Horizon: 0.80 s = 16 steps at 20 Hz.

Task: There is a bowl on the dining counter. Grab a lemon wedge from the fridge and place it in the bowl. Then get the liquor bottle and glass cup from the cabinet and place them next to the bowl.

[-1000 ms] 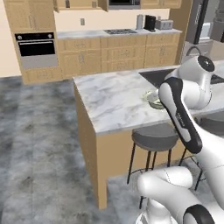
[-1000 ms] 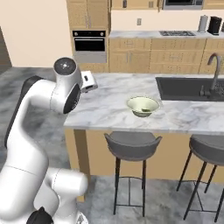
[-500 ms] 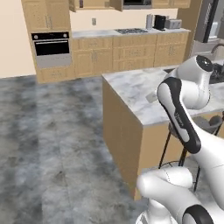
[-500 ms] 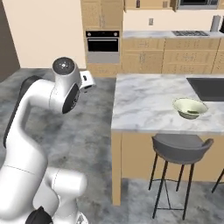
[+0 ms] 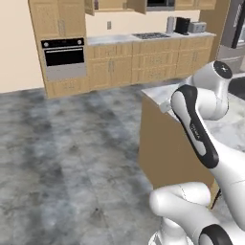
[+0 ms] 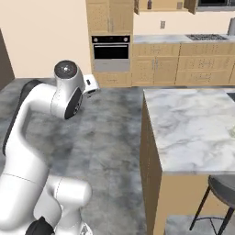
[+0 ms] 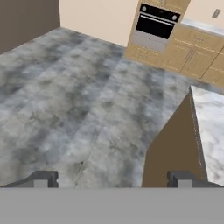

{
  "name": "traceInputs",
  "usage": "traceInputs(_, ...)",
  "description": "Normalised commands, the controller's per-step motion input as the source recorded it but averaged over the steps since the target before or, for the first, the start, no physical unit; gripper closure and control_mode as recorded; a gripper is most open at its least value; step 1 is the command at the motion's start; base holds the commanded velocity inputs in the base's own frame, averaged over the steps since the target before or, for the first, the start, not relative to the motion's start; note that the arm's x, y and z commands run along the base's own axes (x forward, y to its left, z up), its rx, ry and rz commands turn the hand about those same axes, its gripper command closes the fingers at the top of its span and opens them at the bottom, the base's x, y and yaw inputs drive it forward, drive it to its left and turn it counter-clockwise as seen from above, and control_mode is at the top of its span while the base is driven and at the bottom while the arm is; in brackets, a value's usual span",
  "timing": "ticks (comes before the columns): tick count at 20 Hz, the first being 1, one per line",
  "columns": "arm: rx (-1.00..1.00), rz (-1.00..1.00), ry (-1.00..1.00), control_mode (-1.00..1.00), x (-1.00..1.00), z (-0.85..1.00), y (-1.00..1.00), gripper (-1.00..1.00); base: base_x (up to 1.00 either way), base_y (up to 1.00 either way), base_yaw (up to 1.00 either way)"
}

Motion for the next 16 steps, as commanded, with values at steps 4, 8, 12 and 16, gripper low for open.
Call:
traceInputs(4,0.00,0.00,0.00,1.00,0.00,0.00,0.00,-1.00,1.00,1.00,-0.15)
traceInputs(8,0.00,0.00,0.00,1.00,0.00,0.00,0.00,-1.00,1.00,0.91,-0.17)
traceInputs(12,0.00,0.00,0.00,1.00,0.00,0.00,0.00,-1.00,1.00,0.77,-0.21)
traceInputs(16,0.00,0.00,0.00,1.00,0.00,0.00,0.00,-1.00,1.00,0.60,-0.26)
